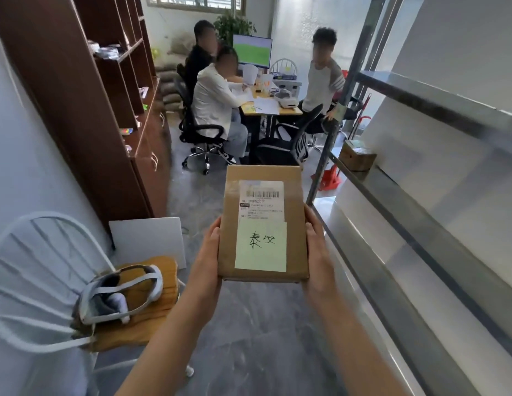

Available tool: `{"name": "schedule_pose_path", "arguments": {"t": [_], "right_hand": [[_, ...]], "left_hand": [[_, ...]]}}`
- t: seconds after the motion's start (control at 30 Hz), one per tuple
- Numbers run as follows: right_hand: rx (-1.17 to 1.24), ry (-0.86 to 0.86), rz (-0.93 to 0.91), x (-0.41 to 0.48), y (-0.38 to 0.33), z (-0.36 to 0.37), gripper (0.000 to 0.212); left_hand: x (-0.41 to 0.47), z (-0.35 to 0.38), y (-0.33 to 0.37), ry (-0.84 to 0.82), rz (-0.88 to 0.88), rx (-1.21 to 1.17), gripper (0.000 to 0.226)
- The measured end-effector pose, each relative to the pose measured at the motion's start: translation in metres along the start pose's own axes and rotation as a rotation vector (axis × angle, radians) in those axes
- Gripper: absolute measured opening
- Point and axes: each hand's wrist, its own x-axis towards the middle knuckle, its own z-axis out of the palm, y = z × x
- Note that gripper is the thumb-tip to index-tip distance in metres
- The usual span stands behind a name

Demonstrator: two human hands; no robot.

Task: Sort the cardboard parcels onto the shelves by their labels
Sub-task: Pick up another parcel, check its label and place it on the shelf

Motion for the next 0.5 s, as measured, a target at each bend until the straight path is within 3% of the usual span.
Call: {"name": "schedule_pose_path", "arguments": {"t": [0.5], "right_hand": [[0.127,-0.104,-0.006,0.183,-0.024,-0.075,0.037]], "left_hand": [[0.131,0.127,0.029,0.061,0.113,0.121,0.040]]}}
